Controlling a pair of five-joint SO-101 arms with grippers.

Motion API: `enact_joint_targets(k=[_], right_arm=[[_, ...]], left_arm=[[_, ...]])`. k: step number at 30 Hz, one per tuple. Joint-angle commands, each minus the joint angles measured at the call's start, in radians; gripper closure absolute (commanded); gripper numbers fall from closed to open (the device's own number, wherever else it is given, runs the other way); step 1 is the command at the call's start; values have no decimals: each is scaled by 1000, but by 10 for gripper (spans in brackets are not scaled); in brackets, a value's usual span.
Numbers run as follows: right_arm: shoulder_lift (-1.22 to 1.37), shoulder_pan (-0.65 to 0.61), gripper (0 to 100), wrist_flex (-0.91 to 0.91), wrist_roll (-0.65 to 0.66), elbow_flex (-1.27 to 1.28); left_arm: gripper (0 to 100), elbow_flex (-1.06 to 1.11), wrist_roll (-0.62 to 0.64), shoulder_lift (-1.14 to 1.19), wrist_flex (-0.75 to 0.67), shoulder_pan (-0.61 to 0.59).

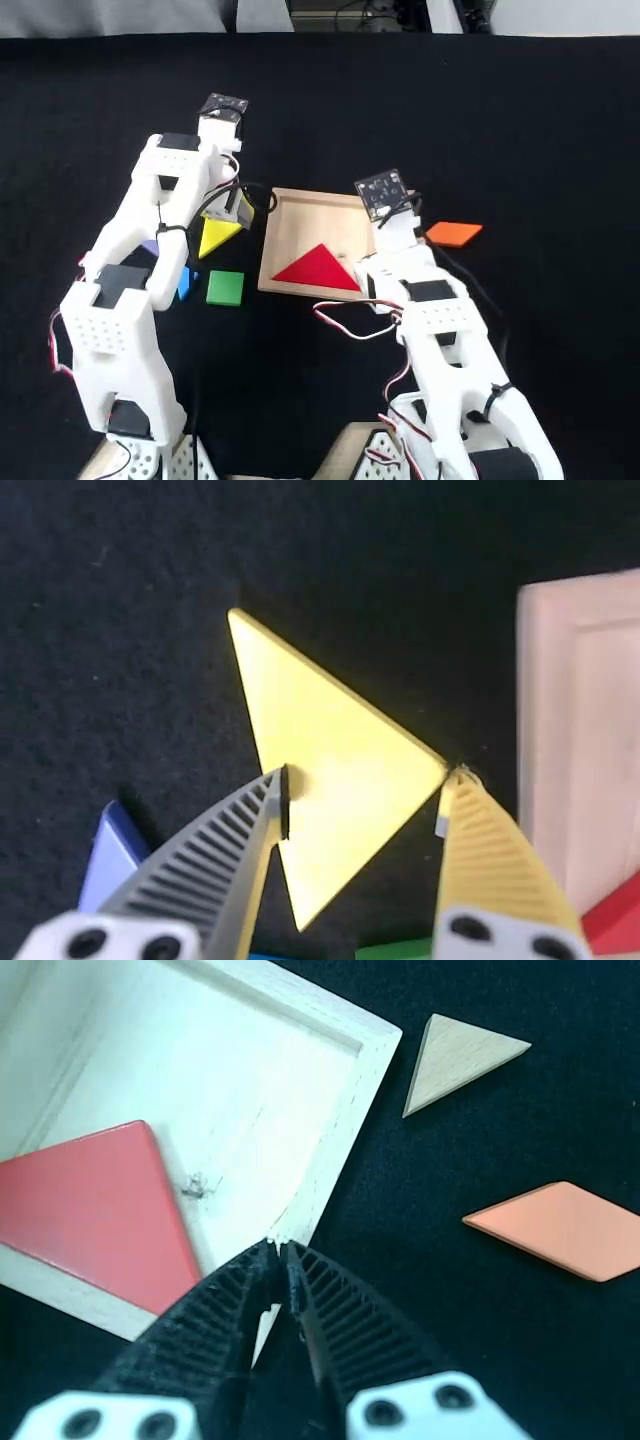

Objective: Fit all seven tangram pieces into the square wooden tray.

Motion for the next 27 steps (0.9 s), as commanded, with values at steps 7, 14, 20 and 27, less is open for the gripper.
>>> enact_joint_targets(k=[7,14,20,27], right_arm=[[-33,-14,987,-17,9,-4],[-33,-15,987,-17,9,-4],[-33,-15,987,-17,9,-5],[-33,-15,987,-17,9,-5]], left_arm=[[748,-120,8,72,35,-15],[749,-99,-60,72,40,-41],[749,-96,-55,72,52,-39],[718,-180,9,72,153,-28]])
